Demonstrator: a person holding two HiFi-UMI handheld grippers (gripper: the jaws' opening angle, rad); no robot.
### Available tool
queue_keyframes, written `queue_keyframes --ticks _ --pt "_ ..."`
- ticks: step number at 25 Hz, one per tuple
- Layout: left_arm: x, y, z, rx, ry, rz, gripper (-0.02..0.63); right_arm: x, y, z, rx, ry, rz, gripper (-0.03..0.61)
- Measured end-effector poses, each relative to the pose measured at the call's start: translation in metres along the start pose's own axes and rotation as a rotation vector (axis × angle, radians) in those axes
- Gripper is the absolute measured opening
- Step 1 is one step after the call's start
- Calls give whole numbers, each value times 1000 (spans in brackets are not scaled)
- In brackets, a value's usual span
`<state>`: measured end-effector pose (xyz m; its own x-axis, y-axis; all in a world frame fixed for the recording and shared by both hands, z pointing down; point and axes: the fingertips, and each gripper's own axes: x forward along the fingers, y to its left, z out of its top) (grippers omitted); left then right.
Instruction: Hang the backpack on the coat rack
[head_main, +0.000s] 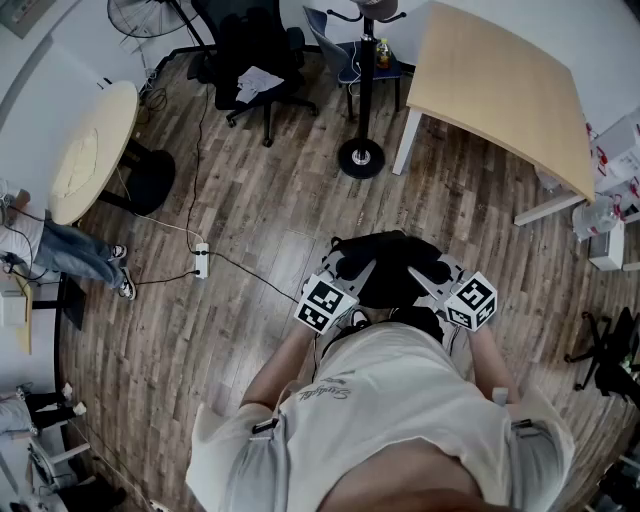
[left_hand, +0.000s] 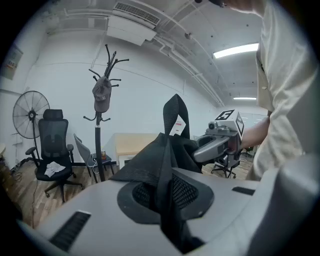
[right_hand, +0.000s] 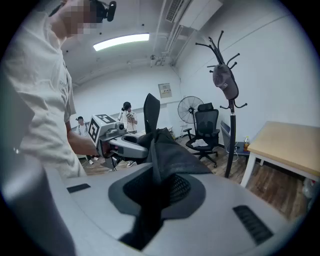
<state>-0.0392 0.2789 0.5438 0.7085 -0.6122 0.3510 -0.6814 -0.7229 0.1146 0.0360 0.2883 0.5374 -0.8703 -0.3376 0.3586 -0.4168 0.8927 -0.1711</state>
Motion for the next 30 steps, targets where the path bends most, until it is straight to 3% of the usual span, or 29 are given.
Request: queue_keyframes --ticks 11,19,30 --pt "15 -9 -8 -48 28 -42 44 -9 -6 -16 77 11 -9 37" --pt "52 18 28 -80 52 -16 44 -7 -63 8 29 -23 28 38" --pt "120 71 82 -31 28 96 46 1 -157 50 -70 -106 86 37"
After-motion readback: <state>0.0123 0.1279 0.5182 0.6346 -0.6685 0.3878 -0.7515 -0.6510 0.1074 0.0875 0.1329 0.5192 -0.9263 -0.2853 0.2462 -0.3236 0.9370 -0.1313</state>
